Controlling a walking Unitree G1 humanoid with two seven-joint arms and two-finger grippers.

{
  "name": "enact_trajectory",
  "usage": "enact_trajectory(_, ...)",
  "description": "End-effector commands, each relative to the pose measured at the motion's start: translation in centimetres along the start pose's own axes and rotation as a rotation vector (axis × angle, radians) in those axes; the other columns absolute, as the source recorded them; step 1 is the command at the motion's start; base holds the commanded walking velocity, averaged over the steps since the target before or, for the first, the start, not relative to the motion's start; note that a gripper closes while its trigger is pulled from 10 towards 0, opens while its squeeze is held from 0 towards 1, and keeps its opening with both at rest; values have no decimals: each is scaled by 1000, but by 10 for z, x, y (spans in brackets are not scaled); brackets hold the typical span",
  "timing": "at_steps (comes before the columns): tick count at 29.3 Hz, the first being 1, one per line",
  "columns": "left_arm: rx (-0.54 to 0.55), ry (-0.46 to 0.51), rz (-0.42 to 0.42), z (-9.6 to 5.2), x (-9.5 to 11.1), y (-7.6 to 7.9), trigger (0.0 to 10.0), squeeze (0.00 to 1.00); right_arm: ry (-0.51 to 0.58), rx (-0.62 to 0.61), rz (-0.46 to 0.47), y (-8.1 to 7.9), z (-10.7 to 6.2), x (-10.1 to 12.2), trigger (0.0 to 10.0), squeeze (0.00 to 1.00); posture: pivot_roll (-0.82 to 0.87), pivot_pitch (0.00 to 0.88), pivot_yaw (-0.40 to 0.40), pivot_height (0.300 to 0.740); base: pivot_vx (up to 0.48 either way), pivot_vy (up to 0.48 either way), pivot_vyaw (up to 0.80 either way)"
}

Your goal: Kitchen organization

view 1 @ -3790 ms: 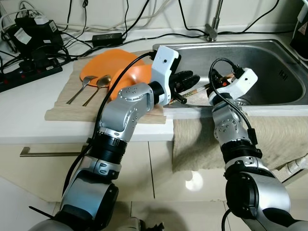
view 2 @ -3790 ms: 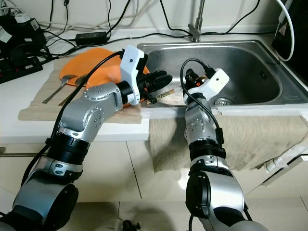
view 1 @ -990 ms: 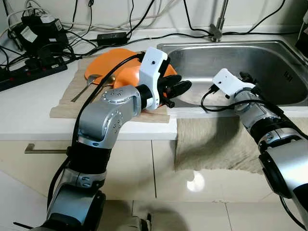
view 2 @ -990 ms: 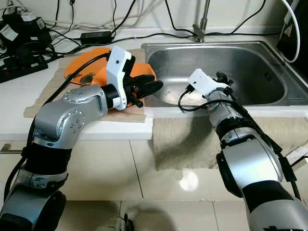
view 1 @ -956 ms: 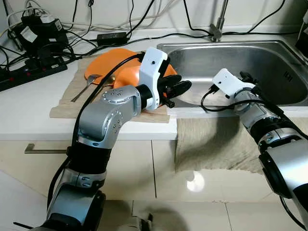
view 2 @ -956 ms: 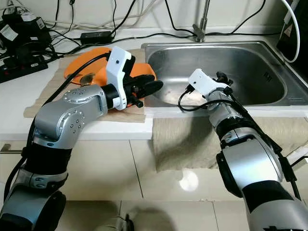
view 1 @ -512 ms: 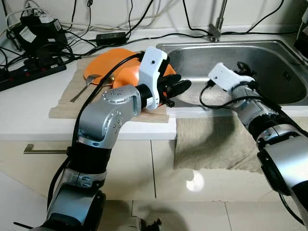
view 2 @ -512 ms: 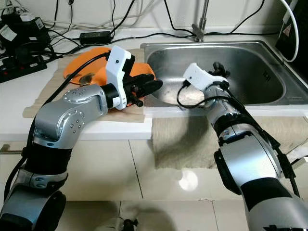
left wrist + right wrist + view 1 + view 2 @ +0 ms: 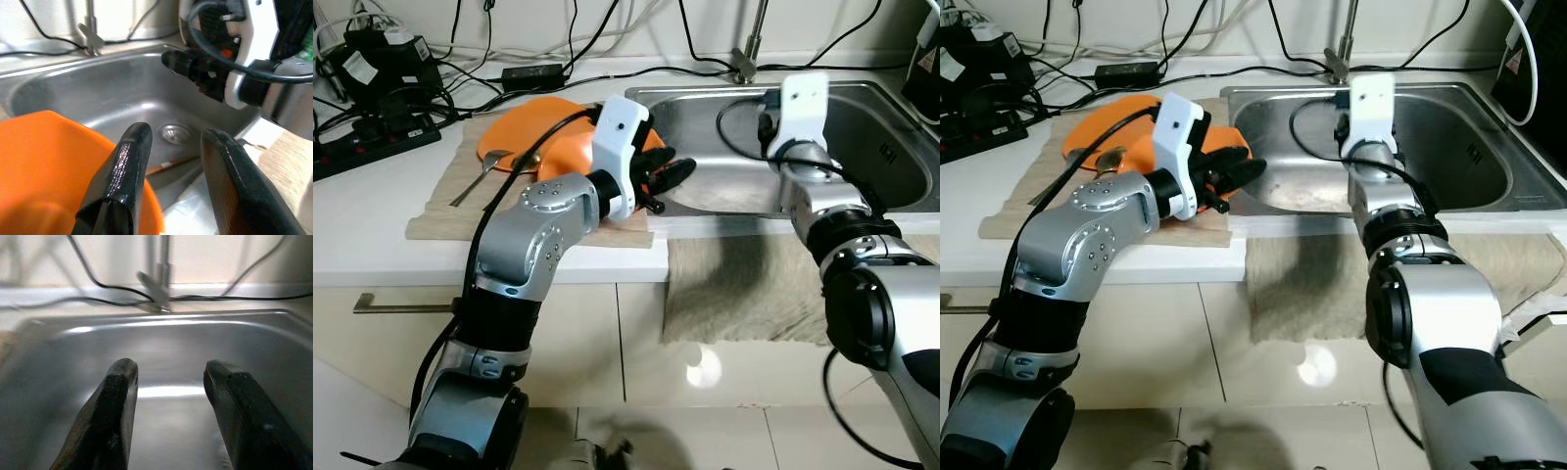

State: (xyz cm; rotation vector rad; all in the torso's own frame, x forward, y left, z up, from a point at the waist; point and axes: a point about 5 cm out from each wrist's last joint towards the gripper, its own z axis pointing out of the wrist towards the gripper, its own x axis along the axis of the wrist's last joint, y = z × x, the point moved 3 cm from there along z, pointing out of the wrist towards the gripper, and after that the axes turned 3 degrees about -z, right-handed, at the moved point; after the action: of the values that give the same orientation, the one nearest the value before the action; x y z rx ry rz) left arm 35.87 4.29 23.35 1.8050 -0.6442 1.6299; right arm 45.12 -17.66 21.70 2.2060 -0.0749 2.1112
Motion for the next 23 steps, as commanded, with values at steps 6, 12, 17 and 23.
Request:
enact_trajectory(6, 67, 93, 80, -5, 28, -14, 10000, 0, 53, 190, 468, -26, -1, 15, 10000, 0, 125, 0, 25, 740, 0, 0, 0)
enact_trajectory(12, 169, 77, 81, -16, 20, -41, 10000, 0, 13, 360, 604, -70, -20, -28, 10000, 0, 106, 0, 31, 740, 0, 0, 0)
enact_trajectory(17, 222, 44, 114, -23, 20, -63, 10000, 0, 1, 418, 626, -84, -32, -42, 10000, 0, 98, 0, 37, 740, 0, 0, 0)
enact_trajectory(23, 289, 18, 124, -34, 20, -89, 10000, 1000, 49, 416, 605, -78, -43, -42, 10000, 0, 97, 0, 40, 740, 0, 0, 0)
